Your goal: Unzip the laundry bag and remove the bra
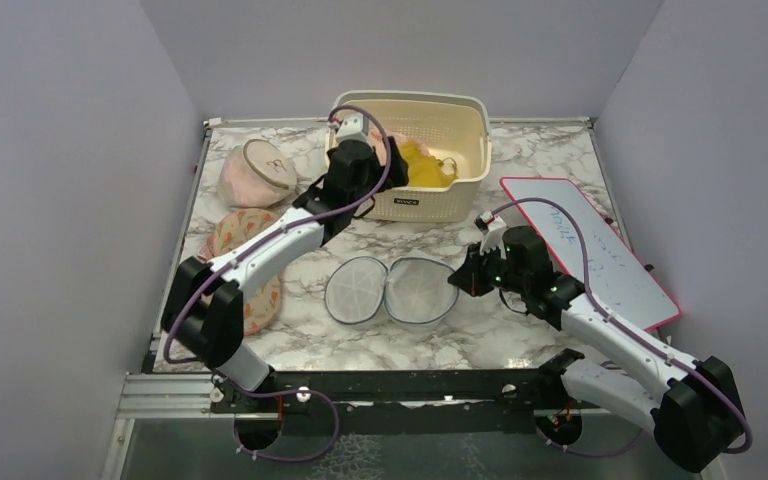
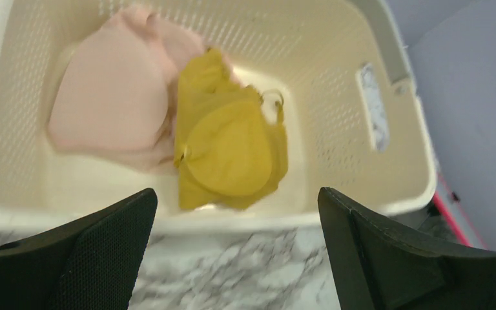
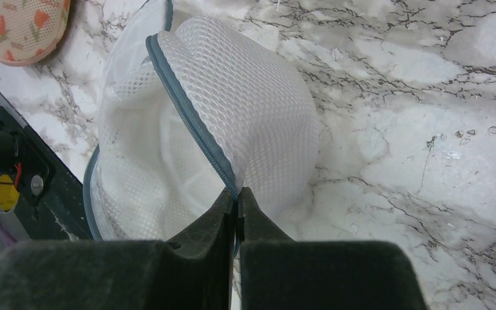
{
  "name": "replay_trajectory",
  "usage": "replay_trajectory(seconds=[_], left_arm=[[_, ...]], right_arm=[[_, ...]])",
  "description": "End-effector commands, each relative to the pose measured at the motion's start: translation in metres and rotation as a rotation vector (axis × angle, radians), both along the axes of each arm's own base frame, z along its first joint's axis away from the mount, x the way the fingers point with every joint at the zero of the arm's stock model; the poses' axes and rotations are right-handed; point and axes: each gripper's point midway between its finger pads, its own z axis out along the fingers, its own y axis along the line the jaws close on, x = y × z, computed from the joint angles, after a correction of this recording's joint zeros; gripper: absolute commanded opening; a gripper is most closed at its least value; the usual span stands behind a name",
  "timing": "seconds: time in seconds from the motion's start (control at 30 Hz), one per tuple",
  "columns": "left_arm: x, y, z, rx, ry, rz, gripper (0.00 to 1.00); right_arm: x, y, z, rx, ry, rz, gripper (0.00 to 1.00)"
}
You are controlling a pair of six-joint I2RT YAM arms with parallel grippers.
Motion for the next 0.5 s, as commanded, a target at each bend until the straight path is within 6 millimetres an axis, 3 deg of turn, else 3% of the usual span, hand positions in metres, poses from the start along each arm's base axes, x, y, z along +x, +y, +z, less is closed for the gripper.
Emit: replay_trajectory(seconds=[0.0,0.17,0.33,0.47], left_arm=[[-0.063,0.033,-0.006,0.048,0.016,-0.061,0.9],[-0.122,0.091,-0.053,0.163,0.153,0.013,0.91],[-0.171,0.107,-0.106,0.137,0.277,-0.027,0.99],[-0.193,0.139,-0.141,0.155,0.388,0.11,0.98]], right_arm=[[-0.002,0.006,0.006,0.019,-0.027,0.039,0.01],[-0.002,0.006,0.006,0.021,-0.029,0.043,0.01],[-0.002,0.007,0.006,0.022,-0.028,0.048,0.01],[-0.003,0.007,0.006,0.024,-0.027,0.051,0.01]])
